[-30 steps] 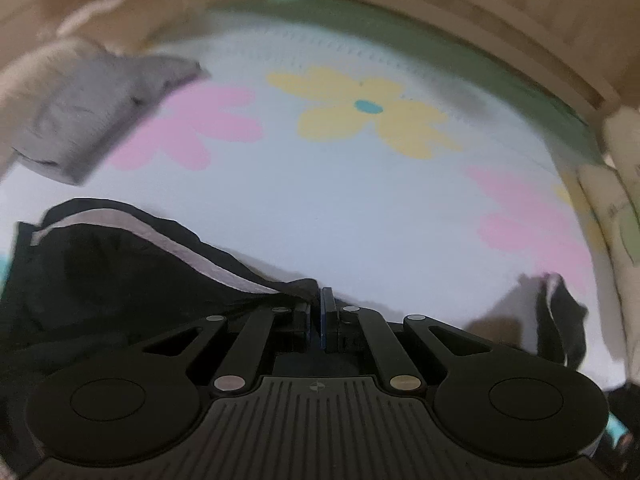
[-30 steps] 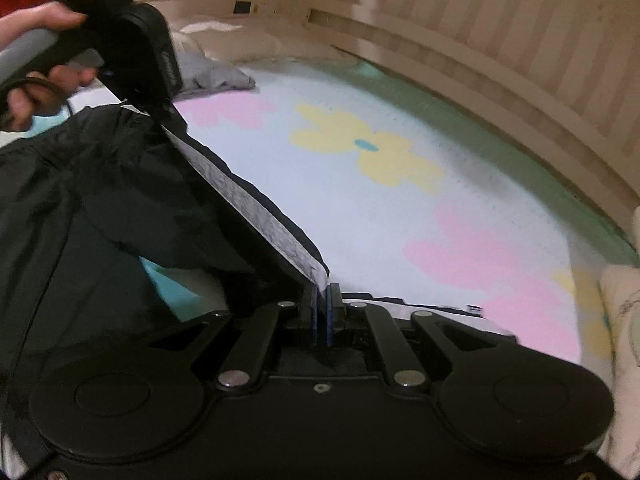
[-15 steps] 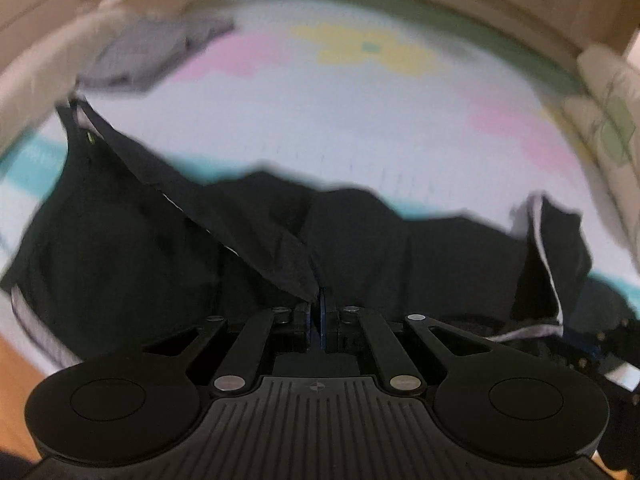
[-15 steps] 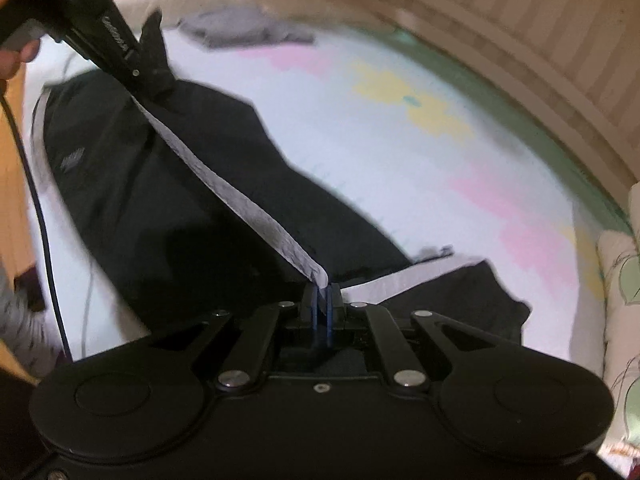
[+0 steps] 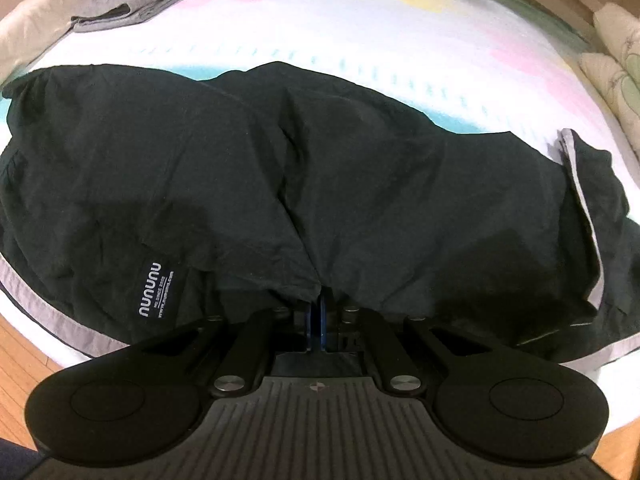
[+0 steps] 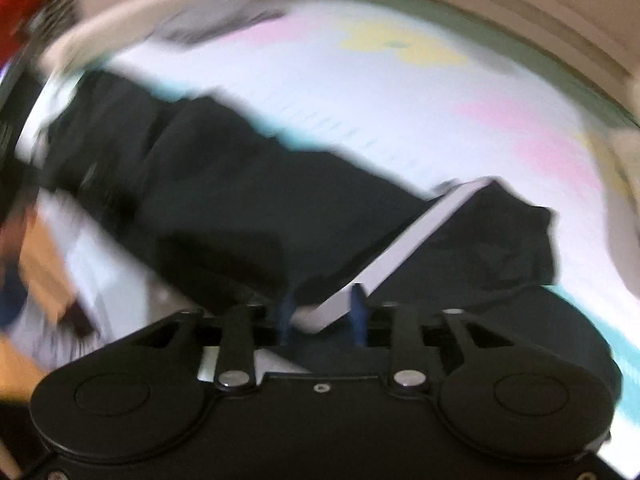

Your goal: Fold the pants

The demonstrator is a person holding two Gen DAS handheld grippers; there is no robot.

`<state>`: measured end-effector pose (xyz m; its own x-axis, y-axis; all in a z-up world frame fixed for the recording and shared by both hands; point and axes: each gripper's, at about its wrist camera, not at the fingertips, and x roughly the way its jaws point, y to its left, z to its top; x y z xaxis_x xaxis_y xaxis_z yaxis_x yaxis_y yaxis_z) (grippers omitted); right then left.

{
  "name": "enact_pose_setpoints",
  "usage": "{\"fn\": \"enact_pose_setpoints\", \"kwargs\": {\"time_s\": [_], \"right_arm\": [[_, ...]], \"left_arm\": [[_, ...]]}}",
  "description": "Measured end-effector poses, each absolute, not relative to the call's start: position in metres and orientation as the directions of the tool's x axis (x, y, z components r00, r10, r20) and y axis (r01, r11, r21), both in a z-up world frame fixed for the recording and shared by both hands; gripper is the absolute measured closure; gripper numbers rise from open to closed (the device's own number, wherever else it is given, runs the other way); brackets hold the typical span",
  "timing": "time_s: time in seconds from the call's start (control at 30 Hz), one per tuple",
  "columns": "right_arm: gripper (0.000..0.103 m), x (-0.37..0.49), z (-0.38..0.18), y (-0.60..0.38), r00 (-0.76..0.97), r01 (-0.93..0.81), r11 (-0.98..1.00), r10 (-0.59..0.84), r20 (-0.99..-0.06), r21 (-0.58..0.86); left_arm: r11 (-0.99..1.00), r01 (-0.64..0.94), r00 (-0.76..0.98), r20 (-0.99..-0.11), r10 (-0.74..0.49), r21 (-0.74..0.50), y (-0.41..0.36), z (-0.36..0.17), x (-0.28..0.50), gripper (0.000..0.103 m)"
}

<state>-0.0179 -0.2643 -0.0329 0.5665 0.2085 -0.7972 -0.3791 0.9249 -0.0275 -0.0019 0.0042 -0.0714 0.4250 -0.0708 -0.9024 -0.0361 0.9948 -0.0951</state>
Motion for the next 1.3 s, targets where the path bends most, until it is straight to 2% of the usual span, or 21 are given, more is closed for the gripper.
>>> {"fn": "enact_pose_setpoints", "kwargs": {"time_s": [0.13,0.3,0.57,0.67,0.7,0.73,0.83,1.03,1.3], "right_arm": [[0.055,0.023,-0.024,-0.275,0.642,-0.166,0.985,0.068,-0.764,-0.053],[0.055,0.087,-0.045,-0.275,0.646,0.069,0.992,-0.122,-0.754,-0.101],[0.058,0.15,-0.093,-0.265,0.522,0.237,0.95,-0.3,-0.798,-0.202],[0.07,0.151,-0.104,-0.267,0.465,0.249,0.944,-0.314,-0.828,-0.217],[0.085,0.148,-0.104,-0.268,0.469,0.248,0.947,-0.303,-0.83,-0.205],[0.09,0.145,-0.102,-0.269,0.478,0.245,0.951,-0.288,-0.83,-0.189],[0.094,0.131,-0.089,-0.278,0.52,0.253,0.953,-0.278,-0.808,-0.165],[0.094,0.067,-0.039,-0.335,0.613,0.318,0.948,-0.21,-0.762,-0.006],[0.094,-0.017,-0.045,-0.432,0.517,0.458,0.882,-0.166,-0.839,0.108]], "left_arm": [[0.998,-0.011,0.447,-0.893,-0.046,-0.057,0.0,-0.074,-0.007,0.098],[0.998,0.002,0.452,-0.89,-0.054,-0.059,0.002,-0.077,-0.013,0.098],[0.998,-0.002,0.444,-0.894,-0.056,-0.064,0.005,-0.077,-0.014,0.098],[0.998,0.0,0.446,-0.893,-0.052,-0.058,0.004,-0.078,-0.014,0.098],[0.998,0.0,0.446,-0.893,-0.051,-0.057,0.003,-0.078,-0.014,0.098],[0.998,-0.001,0.446,-0.893,-0.05,-0.057,0.003,-0.078,-0.015,0.098],[0.999,-0.002,0.449,-0.892,-0.044,-0.051,0.002,-0.077,-0.016,0.098],[0.999,-0.007,0.456,-0.889,-0.036,-0.044,0.0,-0.076,-0.02,0.098],[1.0,0.001,0.464,-0.885,-0.024,-0.026,-0.006,-0.074,-0.024,0.096]]}}
